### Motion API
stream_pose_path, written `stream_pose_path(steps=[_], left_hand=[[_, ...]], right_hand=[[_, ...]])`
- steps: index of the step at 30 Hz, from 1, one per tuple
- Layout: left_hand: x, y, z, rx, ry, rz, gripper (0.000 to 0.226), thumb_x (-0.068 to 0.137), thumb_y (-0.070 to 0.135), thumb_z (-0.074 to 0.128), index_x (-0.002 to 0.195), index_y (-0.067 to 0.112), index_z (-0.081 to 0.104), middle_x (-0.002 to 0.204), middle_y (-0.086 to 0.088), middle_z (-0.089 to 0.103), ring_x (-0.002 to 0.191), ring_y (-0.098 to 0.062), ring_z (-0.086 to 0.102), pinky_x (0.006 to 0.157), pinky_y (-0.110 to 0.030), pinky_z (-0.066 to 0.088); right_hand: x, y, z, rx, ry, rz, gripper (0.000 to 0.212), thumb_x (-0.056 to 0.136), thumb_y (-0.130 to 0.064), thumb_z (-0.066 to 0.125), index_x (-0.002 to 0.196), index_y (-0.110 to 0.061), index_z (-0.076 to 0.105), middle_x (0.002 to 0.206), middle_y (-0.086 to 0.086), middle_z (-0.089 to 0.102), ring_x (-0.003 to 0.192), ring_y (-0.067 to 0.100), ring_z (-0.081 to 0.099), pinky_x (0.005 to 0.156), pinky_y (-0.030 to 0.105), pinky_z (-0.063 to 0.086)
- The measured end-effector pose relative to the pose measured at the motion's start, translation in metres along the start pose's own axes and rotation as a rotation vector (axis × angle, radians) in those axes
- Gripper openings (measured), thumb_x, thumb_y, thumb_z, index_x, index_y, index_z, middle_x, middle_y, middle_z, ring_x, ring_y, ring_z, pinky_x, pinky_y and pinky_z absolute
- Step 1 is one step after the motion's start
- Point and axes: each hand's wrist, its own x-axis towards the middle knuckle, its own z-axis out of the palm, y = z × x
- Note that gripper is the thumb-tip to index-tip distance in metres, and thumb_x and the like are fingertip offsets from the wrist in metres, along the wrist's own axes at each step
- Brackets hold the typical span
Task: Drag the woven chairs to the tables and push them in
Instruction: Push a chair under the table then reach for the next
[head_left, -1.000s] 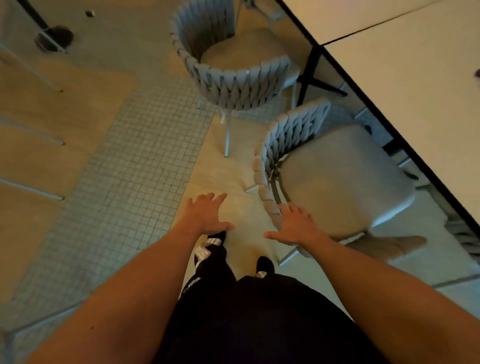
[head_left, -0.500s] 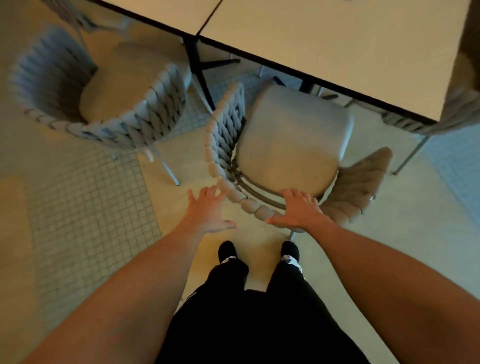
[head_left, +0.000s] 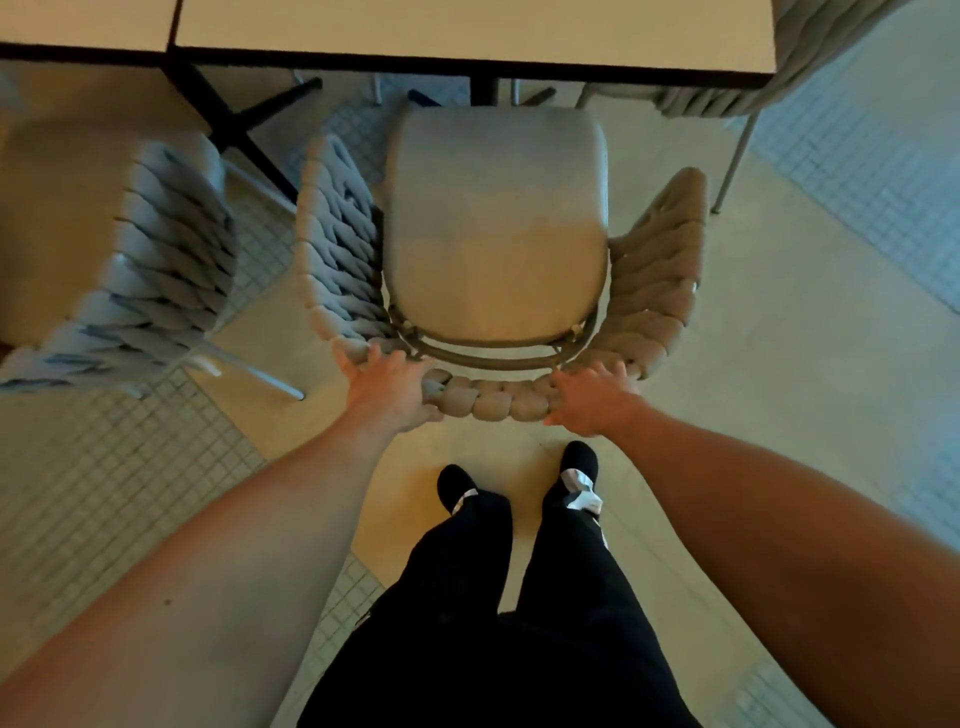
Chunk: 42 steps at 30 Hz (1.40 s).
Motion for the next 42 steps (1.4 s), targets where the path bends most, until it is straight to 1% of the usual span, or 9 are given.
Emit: stream_pose_path(steps=[3, 4, 7, 13, 18, 29, 33, 38, 42], left_hand=[[0.003, -0.001, 0.000, -0.026, 0.015, 0.043, 0.048, 0.078, 0.058, 0.070, 0.123, 0.045, 0.060, 0.122, 0.003, 0.061, 0.129, -0.033, 0.046, 0.104, -0.071, 0.027], [0.003, 0.001, -0.001, -0.017, 0.018, 0.053, 0.041, 0.081, 0.052, 0.068, 0.121, 0.045, 0.062, 0.122, 0.005, 0.062, 0.126, -0.031, 0.049, 0.104, -0.071, 0.027], [0.002, 0.006, -0.005, -0.004, 0.006, 0.056, 0.036, 0.087, 0.041, 0.064, 0.123, 0.047, 0.061, 0.127, 0.006, 0.063, 0.126, -0.029, 0.050, 0.104, -0.071, 0.027], [0.011, 0.008, -0.014, -0.006, 0.044, 0.053, 0.029, 0.087, 0.043, 0.065, 0.116, 0.046, 0.065, 0.114, 0.006, 0.066, 0.115, -0.028, 0.054, 0.098, -0.063, 0.035], [0.019, 0.019, -0.013, 0.007, 0.025, 0.029, 0.035, 0.084, 0.047, 0.066, 0.119, 0.044, 0.064, 0.111, 0.007, 0.067, 0.114, -0.028, 0.055, 0.096, -0.067, 0.034], [0.023, 0.024, -0.010, -0.010, 0.095, 0.038, 0.023, 0.084, 0.044, 0.068, 0.107, 0.040, 0.068, 0.100, 0.007, 0.067, 0.108, -0.026, 0.057, 0.094, -0.060, 0.036], [0.019, 0.025, -0.011, -0.024, 0.094, 0.013, 0.024, 0.084, 0.048, 0.070, 0.106, 0.038, 0.068, 0.102, 0.008, 0.068, 0.113, -0.026, 0.053, 0.102, -0.065, 0.031], [0.010, 0.028, -0.015, -0.066, 0.092, 0.012, 0.039, 0.084, 0.047, 0.071, 0.121, 0.038, 0.063, 0.114, 0.005, 0.065, 0.121, -0.027, 0.050, 0.108, -0.067, 0.027], [0.010, 0.026, -0.017, -0.091, 0.066, 0.008, 0.056, 0.084, 0.049, 0.072, 0.134, 0.033, 0.056, 0.123, 0.003, 0.062, 0.127, -0.027, 0.047, 0.111, -0.066, 0.024]], right_hand=[[0.003, 0.000, -0.002, -0.011, -0.020, -0.013, 0.059, 0.099, -0.060, 0.049, 0.148, -0.030, 0.042, 0.150, 0.002, 0.049, 0.140, 0.029, 0.041, 0.113, 0.059, 0.022], [0.004, -0.001, -0.003, -0.010, -0.027, -0.017, 0.054, 0.099, -0.058, 0.049, 0.145, -0.031, 0.045, 0.147, 0.000, 0.053, 0.137, 0.029, 0.044, 0.111, 0.060, 0.022], [0.006, -0.007, -0.002, -0.018, 0.003, -0.026, 0.039, 0.099, -0.050, 0.053, 0.135, -0.035, 0.052, 0.133, -0.003, 0.061, 0.125, 0.028, 0.056, 0.107, 0.062, 0.024], [0.005, -0.006, -0.012, -0.107, 0.102, -0.005, 0.032, 0.100, -0.040, 0.056, 0.132, -0.034, 0.055, 0.125, -0.002, 0.064, 0.115, 0.027, 0.062, 0.102, 0.058, 0.034], [0.011, 0.010, -0.013, -0.060, 0.097, 0.003, 0.031, 0.098, -0.042, 0.058, 0.129, -0.037, 0.058, 0.124, -0.003, 0.065, 0.116, 0.028, 0.062, 0.102, 0.064, 0.031], [0.010, 0.016, -0.014, -0.043, 0.138, -0.010, 0.031, 0.099, -0.042, 0.059, 0.130, -0.036, 0.058, 0.121, -0.004, 0.065, 0.117, 0.027, 0.062, 0.106, 0.065, 0.031], [0.010, 0.017, -0.007, -0.018, 0.164, -0.010, 0.030, 0.099, -0.040, 0.058, 0.129, -0.036, 0.057, 0.120, -0.005, 0.065, 0.116, 0.026, 0.060, 0.108, 0.064, 0.028], [0.007, 0.016, -0.006, 0.025, 0.114, -0.014, 0.041, 0.095, -0.036, 0.061, 0.135, -0.035, 0.050, 0.127, -0.003, 0.062, 0.125, 0.029, 0.053, 0.111, 0.066, 0.021], [0.003, 0.019, -0.010, 0.025, 0.092, -0.021, 0.054, 0.093, -0.042, 0.065, 0.142, -0.033, 0.046, 0.140, 0.001, 0.056, 0.134, 0.030, 0.043, 0.113, 0.064, 0.021]])
